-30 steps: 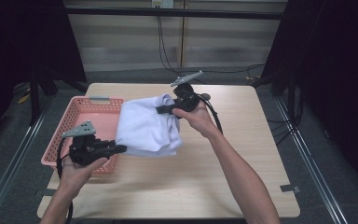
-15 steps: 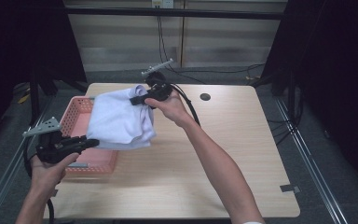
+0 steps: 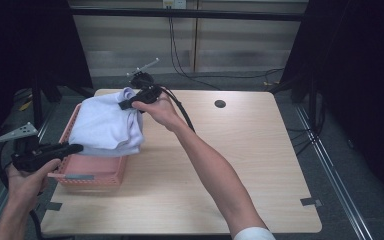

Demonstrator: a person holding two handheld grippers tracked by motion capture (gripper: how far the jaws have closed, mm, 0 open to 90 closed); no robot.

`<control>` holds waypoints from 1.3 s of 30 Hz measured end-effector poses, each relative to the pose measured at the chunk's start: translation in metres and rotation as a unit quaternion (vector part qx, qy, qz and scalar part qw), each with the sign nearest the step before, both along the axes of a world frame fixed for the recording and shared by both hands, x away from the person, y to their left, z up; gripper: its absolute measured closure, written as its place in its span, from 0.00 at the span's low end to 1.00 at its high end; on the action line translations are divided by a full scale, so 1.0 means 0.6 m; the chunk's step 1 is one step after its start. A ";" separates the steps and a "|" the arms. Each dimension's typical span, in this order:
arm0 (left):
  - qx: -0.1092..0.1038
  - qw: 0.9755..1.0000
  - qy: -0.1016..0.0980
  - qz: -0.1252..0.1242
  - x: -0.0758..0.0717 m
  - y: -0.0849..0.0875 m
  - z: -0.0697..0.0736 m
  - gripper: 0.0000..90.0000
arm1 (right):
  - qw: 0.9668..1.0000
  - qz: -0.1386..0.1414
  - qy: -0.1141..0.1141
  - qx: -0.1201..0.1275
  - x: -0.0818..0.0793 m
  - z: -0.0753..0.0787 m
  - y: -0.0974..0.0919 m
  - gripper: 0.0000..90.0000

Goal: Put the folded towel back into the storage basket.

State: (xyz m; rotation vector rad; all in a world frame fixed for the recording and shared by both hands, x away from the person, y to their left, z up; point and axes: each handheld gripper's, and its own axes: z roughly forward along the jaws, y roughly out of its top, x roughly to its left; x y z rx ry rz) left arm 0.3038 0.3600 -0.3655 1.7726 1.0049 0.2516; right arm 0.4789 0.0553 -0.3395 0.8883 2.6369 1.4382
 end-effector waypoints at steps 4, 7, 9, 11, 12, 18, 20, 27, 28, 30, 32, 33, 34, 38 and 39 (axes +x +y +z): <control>0.000 1.000 0.004 0.017 0.002 0.023 -0.002 0.82 | 1.000 -0.002 0.005 -0.002 0.004 -0.003 0.027 0.77; -0.001 1.000 0.005 0.030 0.000 0.037 -0.007 0.82 | 1.000 -0.004 0.008 0.004 0.005 -0.009 0.042 0.77; 0.004 0.999 0.008 0.035 0.000 0.046 -0.011 0.82 | 1.000 -0.009 0.013 0.002 0.002 -0.014 0.052 0.77; -0.004 0.999 0.012 0.044 0.001 0.055 -0.015 0.83 | 1.000 -0.010 0.009 -0.004 0.000 -0.018 0.061 0.77; 0.000 0.999 0.013 0.047 0.001 0.060 -0.017 0.83 | 1.000 -0.012 0.010 -0.004 -0.001 -0.020 0.066 0.77; -0.003 0.998 0.021 0.065 -0.004 0.083 -0.033 0.83 | 1.000 -0.015 0.009 -0.016 -0.005 -0.031 0.097 0.77; 0.012 0.997 0.030 0.069 -0.002 0.088 -0.040 0.83 | 1.000 -0.017 0.015 -0.014 -0.003 -0.042 0.105 0.77; 0.030 0.995 0.051 0.083 0.001 0.094 -0.073 0.83 | 0.999 -0.019 0.024 -0.029 -0.006 -0.092 0.122 0.77; 0.033 0.994 0.056 0.083 0.002 0.092 -0.079 0.83 | 0.999 -0.018 0.025 -0.031 -0.008 -0.098 0.121 0.77; 0.040 0.994 0.062 0.085 0.006 0.086 -0.090 0.82 | 0.999 -0.022 0.029 -0.034 -0.008 -0.111 0.118 0.77; 0.046 0.993 0.067 0.089 0.011 0.081 -0.095 0.82 | 0.998 -0.031 0.030 -0.037 -0.008 -0.120 0.116 0.77; 0.054 0.992 0.067 0.094 0.013 0.079 -0.096 0.82 | 0.998 -0.034 0.032 -0.037 -0.008 -0.125 0.115 0.77; 0.050 0.992 0.070 0.093 0.016 0.080 -0.096 0.82 | 0.998 -0.035 0.027 -0.042 -0.010 -0.128 0.114 0.77; 0.064 0.990 0.075 0.103 0.026 0.081 -0.099 0.82 | 0.997 -0.052 0.033 -0.043 -0.010 -0.138 0.119 0.77; 0.065 0.989 0.077 0.106 0.026 0.082 -0.100 0.82 | 0.997 -0.053 0.029 -0.042 -0.010 -0.140 0.120 0.77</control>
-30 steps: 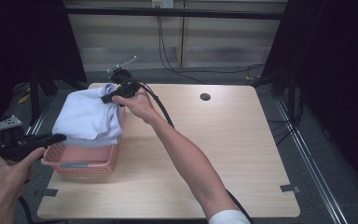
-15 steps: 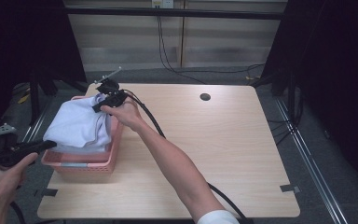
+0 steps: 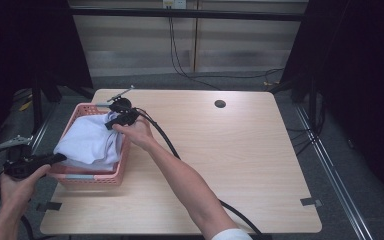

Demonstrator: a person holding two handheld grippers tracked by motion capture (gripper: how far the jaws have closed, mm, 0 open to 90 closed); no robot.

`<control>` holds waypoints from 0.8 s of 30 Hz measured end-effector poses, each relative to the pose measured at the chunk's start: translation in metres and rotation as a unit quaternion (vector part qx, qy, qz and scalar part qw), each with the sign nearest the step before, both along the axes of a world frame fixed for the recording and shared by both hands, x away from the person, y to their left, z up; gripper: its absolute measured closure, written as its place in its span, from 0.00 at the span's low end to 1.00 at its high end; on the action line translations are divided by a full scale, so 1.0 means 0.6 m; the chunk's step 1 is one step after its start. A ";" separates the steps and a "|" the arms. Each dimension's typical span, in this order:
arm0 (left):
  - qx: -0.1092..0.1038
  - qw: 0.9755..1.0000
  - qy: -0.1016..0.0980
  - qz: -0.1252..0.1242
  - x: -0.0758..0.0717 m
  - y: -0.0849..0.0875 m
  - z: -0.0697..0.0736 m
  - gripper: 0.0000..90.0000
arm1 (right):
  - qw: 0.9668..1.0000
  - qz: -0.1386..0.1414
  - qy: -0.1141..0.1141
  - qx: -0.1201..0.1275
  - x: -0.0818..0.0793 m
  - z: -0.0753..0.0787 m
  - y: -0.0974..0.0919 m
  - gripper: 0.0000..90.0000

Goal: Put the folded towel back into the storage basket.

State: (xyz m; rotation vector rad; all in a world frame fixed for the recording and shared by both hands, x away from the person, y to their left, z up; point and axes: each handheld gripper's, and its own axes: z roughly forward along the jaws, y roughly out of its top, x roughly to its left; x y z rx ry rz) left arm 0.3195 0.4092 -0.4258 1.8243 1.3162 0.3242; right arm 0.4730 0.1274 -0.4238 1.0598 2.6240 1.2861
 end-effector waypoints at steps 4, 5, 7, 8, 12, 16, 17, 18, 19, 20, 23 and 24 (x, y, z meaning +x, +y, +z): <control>0.000 1.000 0.017 -0.007 -0.001 0.001 -0.012 0.80 | 1.000 -0.002 0.005 -0.006 -0.002 -0.014 0.009 0.77; 0.002 1.000 0.023 -0.009 -0.001 -0.001 -0.015 0.80 | 1.000 0.001 0.003 -0.012 -0.003 -0.019 0.012 0.76; 0.016 0.999 0.026 -0.012 -0.004 -0.006 -0.019 0.77 | 1.000 0.006 0.006 -0.012 -0.003 -0.029 0.011 0.75; 0.018 0.999 0.026 -0.013 -0.004 -0.008 -0.019 0.75 | 1.000 0.006 0.006 -0.011 -0.002 -0.033 0.010 0.74; 0.034 0.999 0.019 -0.016 -0.008 -0.018 -0.010 0.55 | 0.999 -0.003 -0.005 -0.033 0.004 -0.042 0.005 0.51; 0.037 0.999 -0.006 -0.016 -0.017 -0.030 0.010 0.45 | 1.000 -0.002 -0.011 -0.005 0.008 -0.036 -0.012 0.43; 0.034 0.999 -0.008 -0.023 -0.018 -0.034 0.014 0.44 | 1.000 -0.003 -0.013 -0.006 0.009 -0.032 -0.016 0.41; 0.037 0.999 -0.011 -0.026 -0.019 -0.038 0.018 0.45 | 1.000 -0.003 -0.015 -0.002 0.009 -0.027 -0.021 0.41; 0.036 0.999 -0.013 -0.028 -0.020 -0.044 0.020 0.45 | 1.000 -0.004 -0.017 0.005 0.008 -0.022 -0.026 0.40; 0.036 0.999 -0.015 -0.034 -0.022 -0.050 0.022 0.45 | 1.000 -0.003 -0.020 0.011 0.007 -0.016 -0.033 0.39; 0.030 0.999 -0.019 -0.031 -0.023 -0.069 0.026 0.45 | 0.999 0.010 -0.033 0.014 -0.001 0.002 -0.056 0.41; 0.028 0.999 -0.017 -0.028 -0.023 -0.075 0.027 0.45 | 0.999 0.012 -0.038 0.017 -0.006 0.007 -0.066 0.41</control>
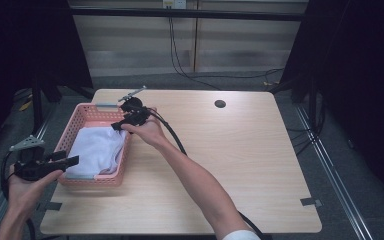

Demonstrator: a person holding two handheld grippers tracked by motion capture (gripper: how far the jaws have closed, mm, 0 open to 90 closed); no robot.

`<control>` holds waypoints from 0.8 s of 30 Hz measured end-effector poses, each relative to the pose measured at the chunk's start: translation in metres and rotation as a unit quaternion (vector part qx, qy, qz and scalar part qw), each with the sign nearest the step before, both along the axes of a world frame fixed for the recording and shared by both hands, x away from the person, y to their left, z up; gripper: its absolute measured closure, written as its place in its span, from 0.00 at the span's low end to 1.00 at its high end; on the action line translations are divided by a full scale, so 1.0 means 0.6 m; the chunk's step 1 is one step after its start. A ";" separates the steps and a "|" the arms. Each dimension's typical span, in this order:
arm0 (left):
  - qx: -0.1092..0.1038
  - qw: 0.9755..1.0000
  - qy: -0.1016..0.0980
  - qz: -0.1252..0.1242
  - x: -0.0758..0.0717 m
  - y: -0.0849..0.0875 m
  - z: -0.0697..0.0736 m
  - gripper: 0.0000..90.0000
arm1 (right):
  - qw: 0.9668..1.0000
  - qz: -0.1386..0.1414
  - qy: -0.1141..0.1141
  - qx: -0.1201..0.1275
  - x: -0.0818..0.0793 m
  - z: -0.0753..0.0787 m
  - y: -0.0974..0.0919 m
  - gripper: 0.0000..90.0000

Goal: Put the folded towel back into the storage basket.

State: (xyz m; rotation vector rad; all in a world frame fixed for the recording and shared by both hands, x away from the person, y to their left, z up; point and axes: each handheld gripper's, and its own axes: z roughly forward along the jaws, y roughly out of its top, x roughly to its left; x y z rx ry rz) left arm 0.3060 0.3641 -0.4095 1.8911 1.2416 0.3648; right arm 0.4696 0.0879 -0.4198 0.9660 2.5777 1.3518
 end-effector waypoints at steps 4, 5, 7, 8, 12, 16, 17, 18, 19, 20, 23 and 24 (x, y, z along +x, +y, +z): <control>-0.007 1.000 0.010 0.009 -0.003 -0.026 0.004 0.42 | 1.000 0.012 -0.006 0.015 -0.020 0.018 -0.047 0.41; -0.007 1.000 0.007 0.006 -0.005 -0.034 0.005 0.41 | 1.000 0.016 -0.005 0.023 -0.025 0.022 -0.062 0.39; -0.007 1.000 0.011 -0.004 -0.008 -0.053 0.007 0.39 | 1.000 0.013 -0.011 0.021 -0.035 0.027 -0.091 0.35; -0.001 1.000 0.012 -0.015 -0.010 -0.063 0.008 0.38 | 1.000 0.010 -0.014 0.019 -0.039 0.028 -0.106 0.34; -0.008 0.999 0.006 -0.036 -0.015 -0.104 0.007 0.32 | 0.999 -0.013 -0.031 0.020 -0.063 0.034 -0.175 0.27; -0.010 0.998 -0.002 -0.054 -0.016 -0.147 0.005 0.30 | 0.998 -0.022 -0.043 0.027 -0.092 0.040 -0.238 0.27; -0.012 0.998 -0.004 -0.061 -0.017 -0.157 0.004 0.30 | 0.998 -0.024 -0.045 0.027 -0.102 0.040 -0.250 0.27; -0.009 0.997 -0.004 -0.070 -0.017 -0.167 0.003 0.30 | 0.998 -0.022 -0.048 0.026 -0.112 0.040 -0.262 0.27; -0.004 0.997 -0.005 -0.078 -0.017 -0.178 0.002 0.29 | 0.998 -0.024 -0.048 0.029 -0.124 0.039 -0.275 0.28; -0.003 0.997 -0.003 -0.082 -0.018 -0.190 0.001 0.27 | 0.998 -0.028 -0.053 0.033 -0.135 0.037 -0.288 0.28; -0.012 0.996 -0.007 -0.089 -0.029 -0.217 -0.005 0.27 | 0.996 -0.041 -0.060 0.045 -0.172 0.030 -0.332 0.29; -0.015 0.996 -0.008 -0.092 -0.034 -0.229 -0.008 0.27 | 0.996 -0.045 -0.057 0.048 -0.185 0.026 -0.348 0.30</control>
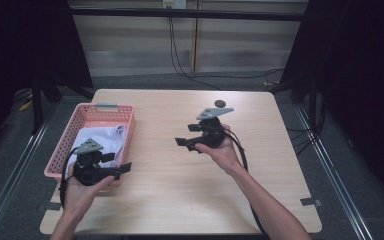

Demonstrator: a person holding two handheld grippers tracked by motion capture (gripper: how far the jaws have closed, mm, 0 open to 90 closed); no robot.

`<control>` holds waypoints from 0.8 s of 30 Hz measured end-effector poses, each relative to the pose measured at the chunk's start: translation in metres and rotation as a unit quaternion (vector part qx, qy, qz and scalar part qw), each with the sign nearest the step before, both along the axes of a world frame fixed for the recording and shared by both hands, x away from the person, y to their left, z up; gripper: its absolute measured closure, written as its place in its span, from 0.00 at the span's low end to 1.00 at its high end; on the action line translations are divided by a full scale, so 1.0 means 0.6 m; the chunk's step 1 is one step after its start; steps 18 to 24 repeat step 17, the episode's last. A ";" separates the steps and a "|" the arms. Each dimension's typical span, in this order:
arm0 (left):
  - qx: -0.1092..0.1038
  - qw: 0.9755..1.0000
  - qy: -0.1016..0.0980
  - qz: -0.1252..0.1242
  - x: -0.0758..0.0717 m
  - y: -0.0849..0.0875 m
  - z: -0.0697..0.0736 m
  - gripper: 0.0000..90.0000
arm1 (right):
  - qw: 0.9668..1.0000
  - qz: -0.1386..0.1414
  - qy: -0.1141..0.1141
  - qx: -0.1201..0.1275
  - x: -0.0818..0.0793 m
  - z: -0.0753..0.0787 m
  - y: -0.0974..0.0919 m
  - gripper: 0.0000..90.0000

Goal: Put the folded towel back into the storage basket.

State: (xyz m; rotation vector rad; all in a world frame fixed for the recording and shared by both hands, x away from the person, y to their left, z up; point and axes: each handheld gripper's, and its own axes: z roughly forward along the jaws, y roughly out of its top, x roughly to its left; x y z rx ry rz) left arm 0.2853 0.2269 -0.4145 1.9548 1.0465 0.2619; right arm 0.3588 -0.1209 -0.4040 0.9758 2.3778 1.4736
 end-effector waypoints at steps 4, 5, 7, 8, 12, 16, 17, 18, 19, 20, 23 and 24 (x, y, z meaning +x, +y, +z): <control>0.015 1.000 0.002 -0.008 -0.025 -0.033 -0.010 0.28 | 1.000 -0.012 0.008 -0.025 -0.047 -0.020 -0.062 0.30; 0.008 1.000 0.001 -0.004 -0.035 -0.039 -0.014 0.29 | 0.999 -0.017 0.008 -0.029 -0.063 -0.024 -0.078 0.30; 0.010 1.000 -0.001 -0.011 -0.054 -0.049 -0.026 0.29 | 0.999 -0.028 0.008 -0.041 -0.094 -0.033 -0.108 0.29; 0.019 1.000 0.003 -0.017 -0.061 -0.056 -0.033 0.29 | 0.998 -0.034 0.008 -0.046 -0.109 -0.038 -0.123 0.29; 0.024 0.999 0.004 -0.039 -0.075 -0.073 -0.057 0.29 | 0.997 -0.061 0.015 -0.041 -0.152 -0.061 -0.174 0.28; 0.023 0.999 0.013 -0.021 -0.064 -0.086 -0.079 0.29 | 0.995 -0.080 0.021 -0.047 -0.161 -0.083 -0.200 0.27; 0.029 0.999 0.019 -0.027 -0.063 -0.088 -0.083 0.28 | 0.995 -0.082 0.023 -0.046 -0.163 -0.089 -0.205 0.27; 0.029 0.999 0.019 -0.027 -0.063 -0.088 -0.083 0.28 | 0.995 -0.082 0.023 -0.046 -0.163 -0.089 -0.205 0.27; 0.029 0.999 0.019 -0.027 -0.063 -0.088 -0.083 0.28 | 0.995 -0.082 0.023 -0.046 -0.163 -0.089 -0.205 0.27; 0.029 0.999 0.019 -0.027 -0.063 -0.088 -0.083 0.28 | 0.995 -0.082 0.023 -0.046 -0.163 -0.089 -0.205 0.27; 0.029 0.999 0.019 -0.027 -0.063 -0.088 -0.083 0.28 | 0.995 -0.082 0.023 -0.046 -0.163 -0.089 -0.205 0.27; 0.029 0.999 0.019 -0.027 -0.063 -0.088 -0.083 0.28 | 0.995 -0.082 0.023 -0.046 -0.163 -0.089 -0.205 0.27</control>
